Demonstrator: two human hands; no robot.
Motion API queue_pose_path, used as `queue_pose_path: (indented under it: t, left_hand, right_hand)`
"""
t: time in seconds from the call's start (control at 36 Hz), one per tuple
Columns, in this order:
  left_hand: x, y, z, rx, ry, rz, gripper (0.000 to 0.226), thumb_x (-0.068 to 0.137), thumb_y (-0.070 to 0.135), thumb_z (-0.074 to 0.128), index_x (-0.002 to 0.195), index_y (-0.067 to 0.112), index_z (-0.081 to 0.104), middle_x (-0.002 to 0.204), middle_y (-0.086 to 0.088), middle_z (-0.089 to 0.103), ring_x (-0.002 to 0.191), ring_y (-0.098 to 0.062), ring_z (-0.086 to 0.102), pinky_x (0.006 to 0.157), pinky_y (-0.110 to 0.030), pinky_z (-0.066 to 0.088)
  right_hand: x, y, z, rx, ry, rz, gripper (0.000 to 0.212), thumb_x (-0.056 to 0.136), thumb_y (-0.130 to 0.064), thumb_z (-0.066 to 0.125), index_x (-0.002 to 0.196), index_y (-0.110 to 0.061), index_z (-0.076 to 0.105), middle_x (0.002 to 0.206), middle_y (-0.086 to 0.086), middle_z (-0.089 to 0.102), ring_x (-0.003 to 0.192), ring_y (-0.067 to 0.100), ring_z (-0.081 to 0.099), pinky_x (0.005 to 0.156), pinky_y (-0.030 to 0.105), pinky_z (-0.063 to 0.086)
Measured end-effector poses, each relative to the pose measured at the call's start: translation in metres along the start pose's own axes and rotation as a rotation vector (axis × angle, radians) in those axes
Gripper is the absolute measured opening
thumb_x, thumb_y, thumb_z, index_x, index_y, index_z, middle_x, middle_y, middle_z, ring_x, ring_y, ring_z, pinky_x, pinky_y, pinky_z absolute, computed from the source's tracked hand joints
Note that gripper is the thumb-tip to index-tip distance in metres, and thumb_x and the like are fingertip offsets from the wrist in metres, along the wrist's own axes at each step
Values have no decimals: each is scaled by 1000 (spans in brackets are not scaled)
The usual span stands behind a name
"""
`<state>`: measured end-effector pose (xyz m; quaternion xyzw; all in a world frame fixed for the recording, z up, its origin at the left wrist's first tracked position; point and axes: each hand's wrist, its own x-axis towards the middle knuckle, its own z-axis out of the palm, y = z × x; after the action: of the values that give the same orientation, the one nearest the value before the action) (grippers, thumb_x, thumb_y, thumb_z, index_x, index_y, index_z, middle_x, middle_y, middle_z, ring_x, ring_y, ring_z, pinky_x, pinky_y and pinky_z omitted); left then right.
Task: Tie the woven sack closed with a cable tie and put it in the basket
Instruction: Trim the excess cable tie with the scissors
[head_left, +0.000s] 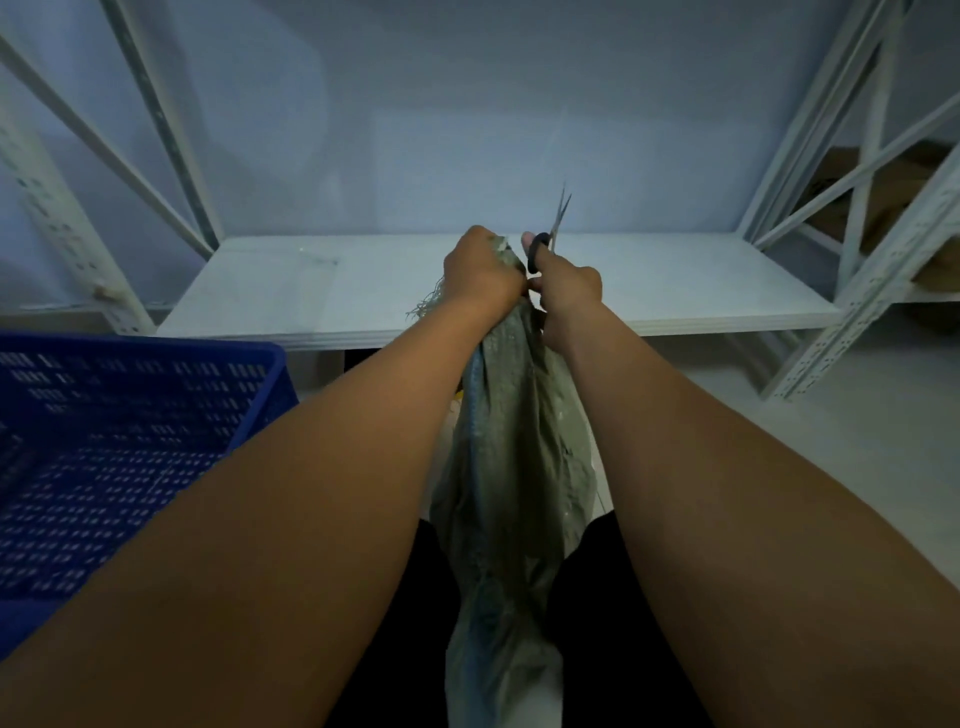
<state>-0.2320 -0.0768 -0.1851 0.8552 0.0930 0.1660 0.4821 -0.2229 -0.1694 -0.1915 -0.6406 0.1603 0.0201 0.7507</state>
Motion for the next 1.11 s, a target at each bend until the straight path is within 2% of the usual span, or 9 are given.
queue_pose_path:
  t: [0.14,0.28,0.42,0.5,0.61,0.69,0.78,0.86,1.11]
  left_hand:
    - [12,4,6,-30,60,79,25,82,14,67,105,13,57,93,3,57,81,-13,53,60,-20,38]
    - [27,10,1,75,2,63,21,78,15,68,98,12,61,90,0,61,81,-16,59,60,-21,41]
    - [37,11,-18,175,-102,0,18,70,14,75,72,15,58,71,3,57,65,-12,57,46,-20,35]
    - [42,-6,-25,196,-140,-18,20,66,14,78,70,12,59,74,-2,61,71,-18,62,52,-20,41]
    - [46,-29,-38,211,-129,-21,25,72,13,78,88,10,59,83,-3,58,85,-20,60,71,-26,48]
    - [51,-37,-47,198,-99,-41,31,73,14,79,97,10,58,93,-4,58,90,-19,58,77,-26,49]
    - [54,-43,-50,221,-92,-51,31,75,15,78,98,11,58,89,-1,56,90,-19,57,79,-26,48]
    - [52,-46,-47,253,-101,-37,30,75,17,77,96,13,56,88,1,54,88,-18,55,74,-24,44]
    - [42,-46,-40,309,-145,29,34,72,18,79,97,15,57,97,-1,57,90,-18,54,70,-25,40]
  right_hand:
    - [-2,-8,-1,-31,-73,35,60,85,-47,78,126,-8,59,98,8,68,60,14,55,50,24,48]
    - [16,-14,-5,-127,-124,-26,66,82,-53,78,126,-7,59,105,9,66,74,16,55,63,32,56]
    - [28,-26,-16,-258,-240,-68,55,83,-56,76,107,-8,67,100,9,61,81,20,52,73,35,62]
    - [36,-24,-26,-421,-300,-67,48,86,-57,72,96,-11,66,105,12,64,85,21,54,79,39,63]
    - [48,-13,-39,-764,-404,-119,49,89,-59,66,105,-13,67,111,5,69,94,19,61,54,24,54]
    - [54,-7,-43,-832,-467,-137,57,89,-57,68,117,-8,64,112,5,68,96,18,62,42,13,48]
    - [59,-6,-36,-847,-509,-167,65,82,-59,74,116,-5,62,110,6,69,99,19,63,51,20,56]
    - [60,-3,-26,-861,-539,-184,69,73,-64,78,107,-7,61,110,6,68,99,19,65,80,42,63]
    - [49,4,-9,-907,-562,-208,49,79,-56,79,95,-13,59,103,4,63,93,18,61,78,40,61]
